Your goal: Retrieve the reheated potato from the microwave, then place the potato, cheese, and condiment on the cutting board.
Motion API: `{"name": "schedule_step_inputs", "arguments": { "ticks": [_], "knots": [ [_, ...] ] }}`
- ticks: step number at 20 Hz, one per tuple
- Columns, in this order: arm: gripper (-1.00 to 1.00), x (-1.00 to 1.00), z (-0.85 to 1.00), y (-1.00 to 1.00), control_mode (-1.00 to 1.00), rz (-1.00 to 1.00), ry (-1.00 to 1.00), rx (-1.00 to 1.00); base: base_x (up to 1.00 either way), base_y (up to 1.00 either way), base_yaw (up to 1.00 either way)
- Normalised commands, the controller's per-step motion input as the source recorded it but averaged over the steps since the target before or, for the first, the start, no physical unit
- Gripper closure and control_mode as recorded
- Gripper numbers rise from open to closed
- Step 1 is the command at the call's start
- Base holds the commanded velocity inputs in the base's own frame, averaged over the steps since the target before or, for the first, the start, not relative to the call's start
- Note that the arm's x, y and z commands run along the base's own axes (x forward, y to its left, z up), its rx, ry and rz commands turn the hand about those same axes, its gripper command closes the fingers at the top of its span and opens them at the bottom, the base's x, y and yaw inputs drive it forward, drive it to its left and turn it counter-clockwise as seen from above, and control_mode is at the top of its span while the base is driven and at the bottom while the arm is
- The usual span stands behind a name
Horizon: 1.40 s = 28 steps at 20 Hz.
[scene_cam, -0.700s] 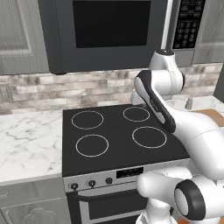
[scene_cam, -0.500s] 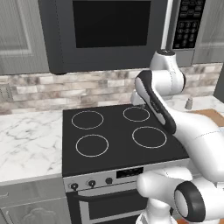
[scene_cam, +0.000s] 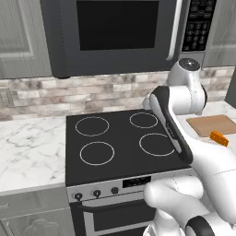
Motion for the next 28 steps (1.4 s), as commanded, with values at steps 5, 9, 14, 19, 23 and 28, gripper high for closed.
{"name": "schedule_step_inputs", "arguments": {
  "ticks": [5,9,14,19,23,28],
  "knots": [
    [-1.0,0.0,0.45,-0.16,-1.0,-0.2,-0.07,0.03,0.0,0.0,0.0],
    [-1.0,0.0,0.57,-0.22,-1.0,-0.08,0.0,0.08,0.0,0.0,0.0],
    [-1.0,0.0,0.56,-0.22,-1.0,-0.01,-0.02,0.06,0.0,0.0,0.0],
    [-1.0,0.0,0.45,-0.24,-1.0,0.07,-0.19,0.01,0.0,0.0,0.0],
    [-1.0,0.06,0.39,-0.14,-1.0,0.01,-0.1,0.0,0.0,0.0,0.0],
    [-1.0,0.13,0.41,-0.09,-1.0,0.0,-0.02,0.0,0.0,0.0,0.0]
  ]
}}
